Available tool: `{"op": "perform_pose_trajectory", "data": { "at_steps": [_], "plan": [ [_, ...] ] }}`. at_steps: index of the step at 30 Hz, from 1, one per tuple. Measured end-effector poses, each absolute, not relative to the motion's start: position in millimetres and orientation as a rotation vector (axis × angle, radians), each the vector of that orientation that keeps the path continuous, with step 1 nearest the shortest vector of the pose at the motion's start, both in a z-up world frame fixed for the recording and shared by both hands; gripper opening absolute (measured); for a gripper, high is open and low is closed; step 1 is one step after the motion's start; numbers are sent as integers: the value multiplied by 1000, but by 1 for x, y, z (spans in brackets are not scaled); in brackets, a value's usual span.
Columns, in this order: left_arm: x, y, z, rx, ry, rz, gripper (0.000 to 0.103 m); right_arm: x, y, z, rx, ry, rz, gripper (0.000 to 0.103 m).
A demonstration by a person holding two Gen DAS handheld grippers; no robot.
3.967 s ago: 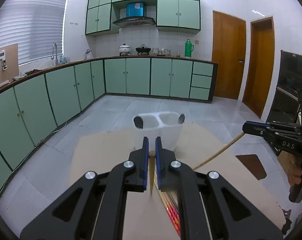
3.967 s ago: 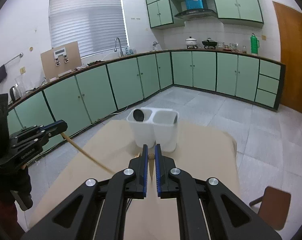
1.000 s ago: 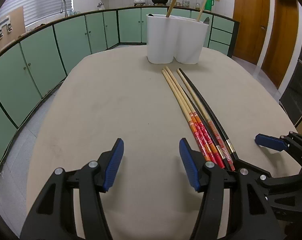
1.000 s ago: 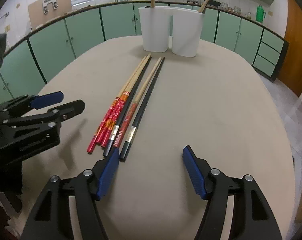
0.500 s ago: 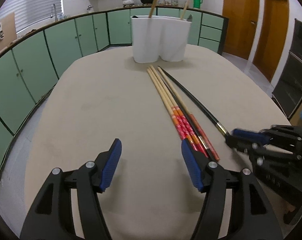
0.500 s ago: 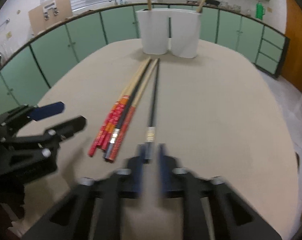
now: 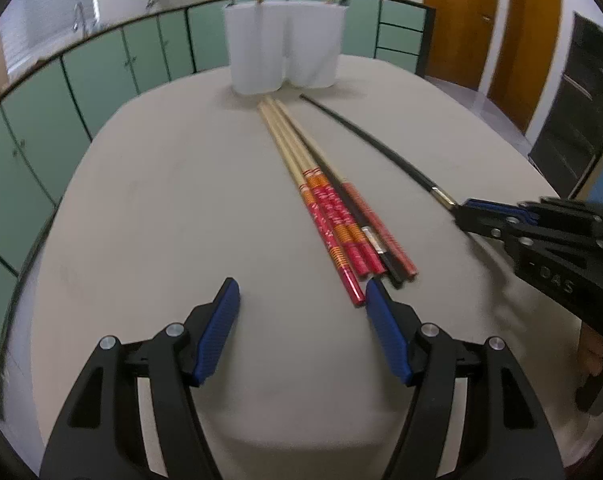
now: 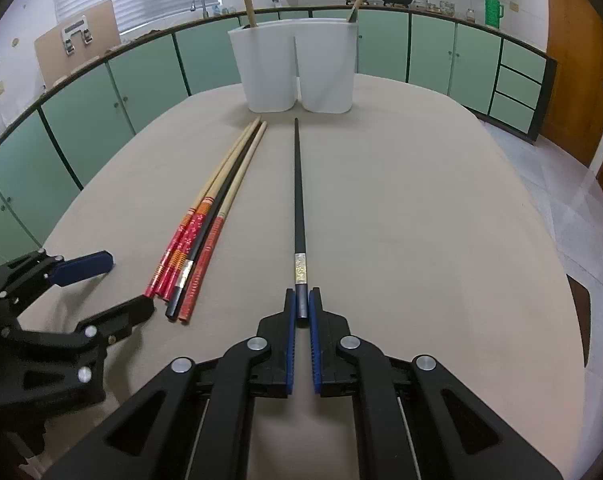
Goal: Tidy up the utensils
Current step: 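Grasp a black chopstick with the right tool while the left tool grasps a red-patterned chopstick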
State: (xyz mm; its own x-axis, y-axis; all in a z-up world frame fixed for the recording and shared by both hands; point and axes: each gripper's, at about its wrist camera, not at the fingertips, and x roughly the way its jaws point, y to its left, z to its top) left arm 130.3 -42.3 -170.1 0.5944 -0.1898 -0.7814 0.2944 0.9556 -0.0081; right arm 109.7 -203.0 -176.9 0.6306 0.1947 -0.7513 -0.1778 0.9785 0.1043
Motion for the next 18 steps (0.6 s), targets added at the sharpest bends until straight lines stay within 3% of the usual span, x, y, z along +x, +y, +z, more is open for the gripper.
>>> {"op": "perform_pose_trajectory", "data": {
  "at_steps": [6, 13, 18],
  "plan": [
    [148, -25, -169, 72, 893, -200, 57, 111, -199, -177, 9, 859, 245, 7],
    [145, -27, -168, 81, 890, -211, 58, 102, -196, -176, -51, 857, 276, 14],
    [144, -33, -168, 90, 888, -214, 52, 100, -202, -177, -26, 856, 283, 16]
  ]
}}
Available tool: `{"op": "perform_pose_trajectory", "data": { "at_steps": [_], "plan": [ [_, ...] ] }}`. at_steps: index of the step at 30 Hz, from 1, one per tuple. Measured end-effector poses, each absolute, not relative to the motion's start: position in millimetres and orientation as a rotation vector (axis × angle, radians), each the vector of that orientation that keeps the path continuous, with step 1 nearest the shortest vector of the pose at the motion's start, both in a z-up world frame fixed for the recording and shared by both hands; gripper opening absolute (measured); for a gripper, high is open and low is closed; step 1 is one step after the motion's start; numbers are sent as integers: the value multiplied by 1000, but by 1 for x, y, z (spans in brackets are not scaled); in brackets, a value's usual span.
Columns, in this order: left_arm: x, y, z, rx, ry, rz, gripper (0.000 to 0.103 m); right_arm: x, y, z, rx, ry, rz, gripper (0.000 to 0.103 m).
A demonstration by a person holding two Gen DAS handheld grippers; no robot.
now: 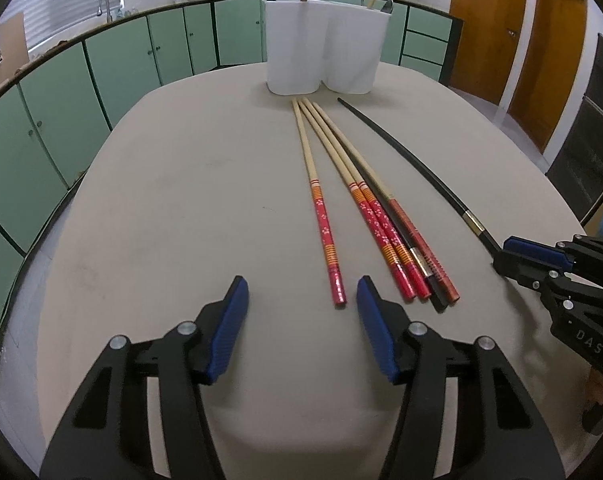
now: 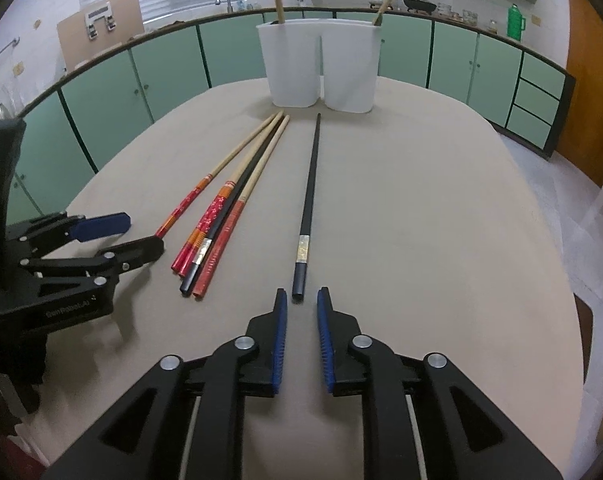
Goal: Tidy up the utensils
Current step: 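Grasp a black chopstick with the right tool while the left tool grasps a red-patterned chopstick, then lift both chopsticks and carry them above the white holder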
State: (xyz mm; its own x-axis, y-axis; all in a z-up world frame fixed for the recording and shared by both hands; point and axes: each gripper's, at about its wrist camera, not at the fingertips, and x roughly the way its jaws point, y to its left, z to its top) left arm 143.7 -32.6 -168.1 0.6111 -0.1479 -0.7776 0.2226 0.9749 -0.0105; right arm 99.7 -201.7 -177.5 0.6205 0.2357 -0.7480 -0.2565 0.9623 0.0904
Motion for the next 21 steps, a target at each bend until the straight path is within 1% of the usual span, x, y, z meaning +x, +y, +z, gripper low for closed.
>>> {"op": "perform_pose_trajectory", "data": {
  "at_steps": [3, 5, 7, 9, 11, 12, 13, 18, 21],
  "plan": [
    [143, -35, -168, 84, 887, -216, 46, 103, -198, -178, -34, 856, 277, 16],
    [144, -34, -169, 80, 887, -216, 39, 105, -196, -178, -42, 856, 271, 16],
    [145, -35, -169, 78, 887, -218, 35, 107, -196, -178, -35, 860, 270, 15],
    [145, -37, -169, 86, 886, -222, 27, 109, -196, -178, -35, 862, 267, 14],
    [145, -40, -169, 91, 886, -226, 12, 108, -195, -178, -41, 860, 265, 8],
    [145, -40, -169, 89, 887, -228, 8, 108, -195, -178, -41, 860, 265, 7],
    [146, -40, -169, 83, 888, -229, 6, 109, -196, -178, -34, 861, 265, 7],
    [147, -39, -166, 65, 894, -242, 6, 106, -198, -173, -28, 858, 269, 7],
    [143, -35, -156, 60, 878, -253, 6, 103, -201, -164, -29, 843, 277, 7]
  ]
}}
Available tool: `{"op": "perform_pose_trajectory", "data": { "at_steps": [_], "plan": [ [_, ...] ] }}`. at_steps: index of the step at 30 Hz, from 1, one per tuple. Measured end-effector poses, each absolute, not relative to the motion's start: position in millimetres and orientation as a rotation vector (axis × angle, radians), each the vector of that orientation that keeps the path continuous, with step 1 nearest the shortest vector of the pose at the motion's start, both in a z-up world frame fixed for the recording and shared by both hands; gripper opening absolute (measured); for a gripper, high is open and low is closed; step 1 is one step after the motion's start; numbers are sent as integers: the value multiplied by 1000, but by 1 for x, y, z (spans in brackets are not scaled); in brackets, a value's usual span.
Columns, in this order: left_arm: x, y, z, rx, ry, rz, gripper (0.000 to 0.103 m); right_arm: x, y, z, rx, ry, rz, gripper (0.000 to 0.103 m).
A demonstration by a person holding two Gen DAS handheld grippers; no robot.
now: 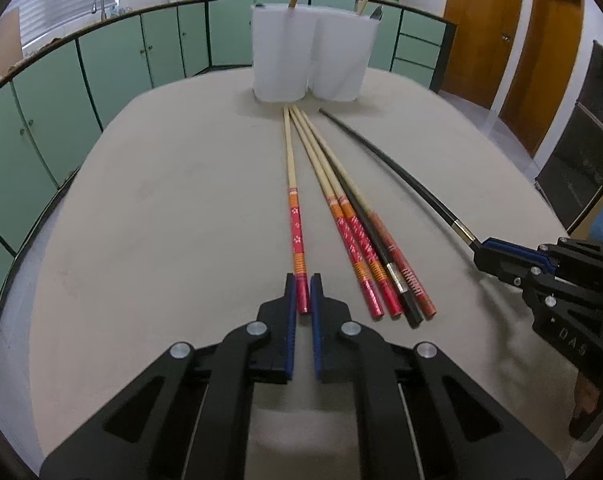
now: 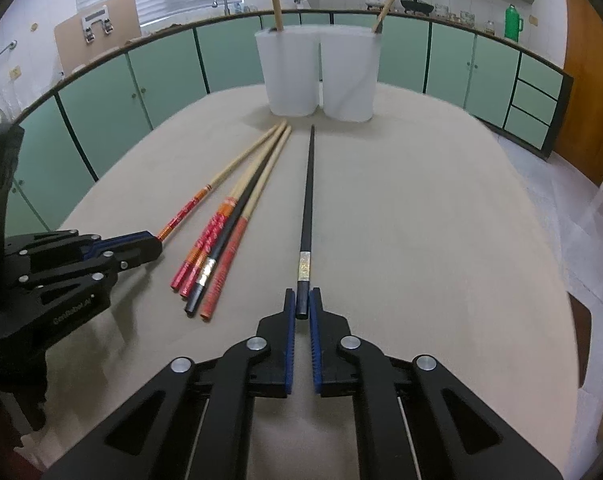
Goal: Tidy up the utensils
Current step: 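Lift both chopsticks and carry them above the white holder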
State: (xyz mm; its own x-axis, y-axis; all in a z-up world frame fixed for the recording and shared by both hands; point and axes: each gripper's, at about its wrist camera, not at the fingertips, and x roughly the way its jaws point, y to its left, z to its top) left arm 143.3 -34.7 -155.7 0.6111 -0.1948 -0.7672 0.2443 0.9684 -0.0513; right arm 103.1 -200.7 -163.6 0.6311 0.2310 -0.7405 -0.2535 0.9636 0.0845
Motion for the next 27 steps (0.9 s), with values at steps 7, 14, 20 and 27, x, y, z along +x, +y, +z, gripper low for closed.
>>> {"op": "perform_pose_trajectory", "data": {
  "at_steps": [7, 14, 20, 27],
  "plan": [
    [134, -22, -103, 81, 759, -251, 5, 99, -213, -113, -60, 759, 296, 7],
    [132, -13, -31, 80, 586, -263, 5, 104, -227, -53, -65, 653, 316, 6],
    [144, -13, 15, 77, 474, -283, 5, 123, -233, -5, -48, 590, 370, 6],
    [164, -13, 50, 54, 422, -316, 5, 154, -237, 39, -57, 562, 407, 6]
  ]
}}
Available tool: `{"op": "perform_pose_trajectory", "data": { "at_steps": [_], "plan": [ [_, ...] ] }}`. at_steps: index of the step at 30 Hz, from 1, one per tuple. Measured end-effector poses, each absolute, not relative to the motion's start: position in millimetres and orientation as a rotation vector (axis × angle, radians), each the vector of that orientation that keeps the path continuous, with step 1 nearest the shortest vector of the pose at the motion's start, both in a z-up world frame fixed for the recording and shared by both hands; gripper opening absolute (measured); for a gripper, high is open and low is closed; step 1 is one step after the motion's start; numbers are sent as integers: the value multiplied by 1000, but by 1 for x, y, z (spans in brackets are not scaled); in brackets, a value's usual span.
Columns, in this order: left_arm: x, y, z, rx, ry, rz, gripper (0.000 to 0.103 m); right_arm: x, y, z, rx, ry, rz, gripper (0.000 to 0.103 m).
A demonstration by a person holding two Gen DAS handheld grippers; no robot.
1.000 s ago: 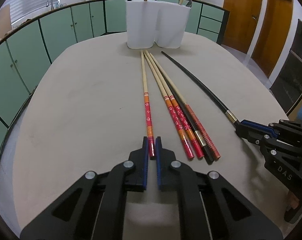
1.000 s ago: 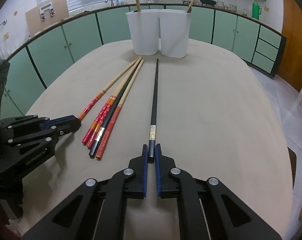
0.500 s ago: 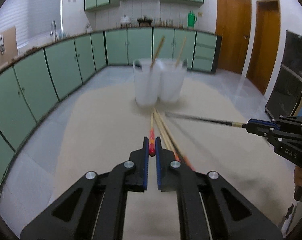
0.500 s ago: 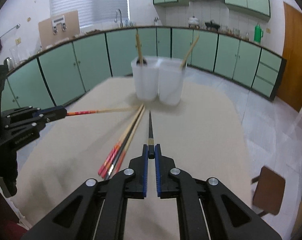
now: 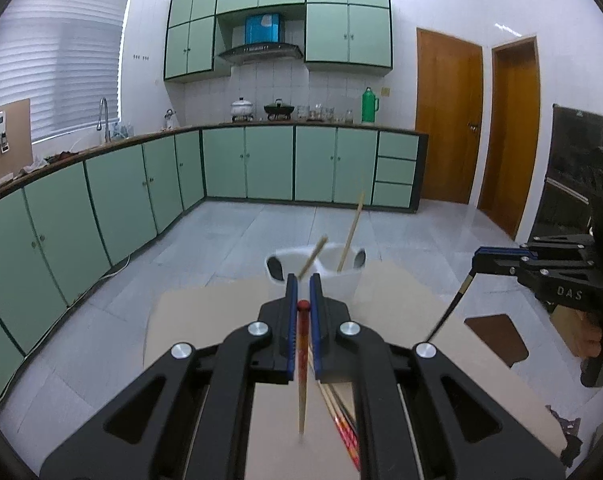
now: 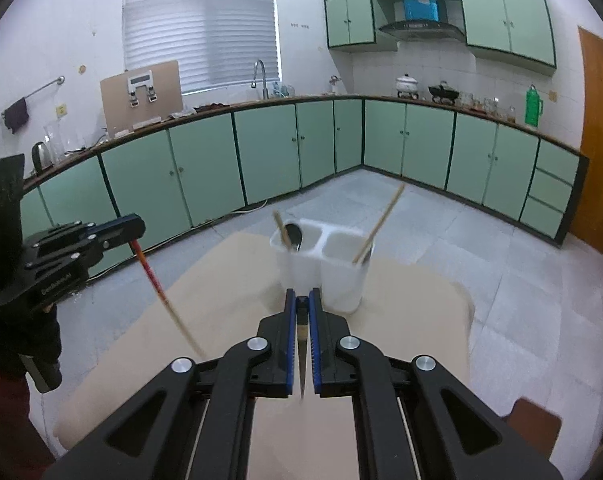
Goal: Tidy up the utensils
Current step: 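Lift both chopsticks and carry them above the white holder, then lower both chopsticks into the white holder and open both tools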
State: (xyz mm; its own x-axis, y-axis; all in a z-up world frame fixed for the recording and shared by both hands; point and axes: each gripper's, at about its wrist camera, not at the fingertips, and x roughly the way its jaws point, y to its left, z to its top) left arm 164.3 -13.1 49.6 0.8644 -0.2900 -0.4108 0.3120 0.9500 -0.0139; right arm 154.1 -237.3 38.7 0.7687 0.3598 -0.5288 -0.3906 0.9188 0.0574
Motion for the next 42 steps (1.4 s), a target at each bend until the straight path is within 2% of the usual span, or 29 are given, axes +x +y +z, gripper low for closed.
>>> {"op": "perform_pose_trajectory", "data": {
  "at_steps": [13, 17, 26, 35, 40, 42],
  "plan": [
    [221, -25, 137, 51, 226, -309, 5, 224, -244, 143, -37, 401, 394, 6],
    [252, -40, 156, 56, 179, -299, 5, 255, -238, 156, -26, 364, 366, 6],
    [321, -72, 135, 65, 168, -291, 5, 323, -226, 123, -10, 391, 303, 6],
    [365, -73, 82, 48, 308, -315, 7, 346, -214, 71, -24, 489, 294, 7],
    [359, -59, 78, 47, 329, -302, 9, 337, -225, 70, -2, 469, 279, 23],
    [353, -54, 80, 52, 326, -296, 10, 330, -231, 73, 2, 459, 271, 27]
  ]
}}
